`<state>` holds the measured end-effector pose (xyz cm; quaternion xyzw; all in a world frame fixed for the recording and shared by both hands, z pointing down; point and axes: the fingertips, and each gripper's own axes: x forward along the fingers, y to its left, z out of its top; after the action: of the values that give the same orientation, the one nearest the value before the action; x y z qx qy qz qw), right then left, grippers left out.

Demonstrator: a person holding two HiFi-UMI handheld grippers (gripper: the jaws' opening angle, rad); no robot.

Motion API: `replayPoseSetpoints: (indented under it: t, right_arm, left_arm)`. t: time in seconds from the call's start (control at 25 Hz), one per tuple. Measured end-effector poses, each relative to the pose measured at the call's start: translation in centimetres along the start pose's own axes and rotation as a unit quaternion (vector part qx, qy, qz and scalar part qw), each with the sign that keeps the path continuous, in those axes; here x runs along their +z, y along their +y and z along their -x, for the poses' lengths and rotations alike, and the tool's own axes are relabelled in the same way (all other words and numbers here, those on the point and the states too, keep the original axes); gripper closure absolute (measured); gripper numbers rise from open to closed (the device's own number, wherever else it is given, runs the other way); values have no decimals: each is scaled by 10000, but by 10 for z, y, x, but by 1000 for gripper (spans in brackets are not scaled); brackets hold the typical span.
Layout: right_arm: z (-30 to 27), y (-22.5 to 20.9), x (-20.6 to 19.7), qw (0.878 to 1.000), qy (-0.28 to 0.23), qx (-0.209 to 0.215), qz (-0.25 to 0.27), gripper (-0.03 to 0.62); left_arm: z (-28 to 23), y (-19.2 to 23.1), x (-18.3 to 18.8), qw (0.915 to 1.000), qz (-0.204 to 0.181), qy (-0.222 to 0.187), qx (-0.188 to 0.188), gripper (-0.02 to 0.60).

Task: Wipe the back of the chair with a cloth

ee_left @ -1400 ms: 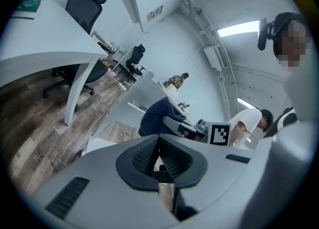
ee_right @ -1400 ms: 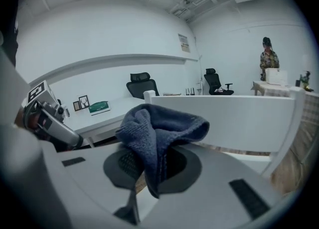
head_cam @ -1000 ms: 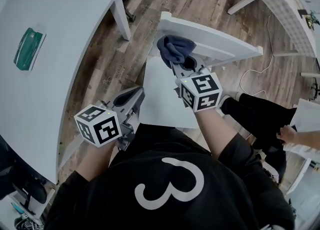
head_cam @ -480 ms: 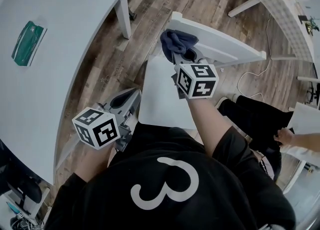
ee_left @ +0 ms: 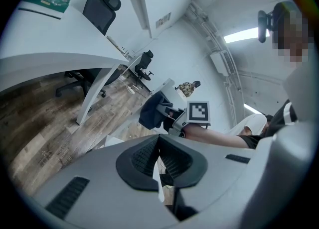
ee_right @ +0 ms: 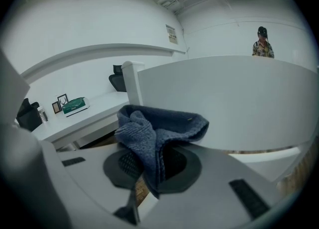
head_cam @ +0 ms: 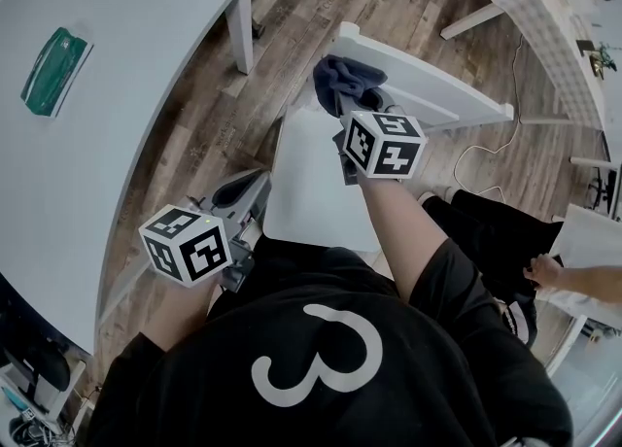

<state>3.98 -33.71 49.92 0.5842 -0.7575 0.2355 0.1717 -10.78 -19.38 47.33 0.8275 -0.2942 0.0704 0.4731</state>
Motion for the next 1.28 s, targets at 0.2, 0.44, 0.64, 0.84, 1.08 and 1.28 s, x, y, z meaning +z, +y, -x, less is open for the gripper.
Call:
replayPoseSetpoints:
  t: [0.2,0.44,0.64,0.84,1.08,1.28]
  right_arm:
    - [0,0,-1,9999,-50,40,-78,542]
    - [7,-11,-4,9994,-118,21,-338,542]
    - [21,-33,-8,9991,-155,-104,-391,542]
    - [35,-62,-15,9982,-171,-287,-494,542]
    - [57,-98,-22,9967,-221,-500,-593,542]
    - [75,-130,-28,9950,-261,-668,-701,542]
  left_arm:
    - [4,0,-2,10000,-32,38,45,568]
    - [1,-7,-7,9996,-196,135,122,568]
    - [-6,-18,-14,9995,-232,192,111,568]
    - [-14,-30,-21,9990,-310,311,98,568]
    - [-24,-44,-30,9980,-405,460,123,568]
    - [-37,-59,-40,9971,-465,589,134,568]
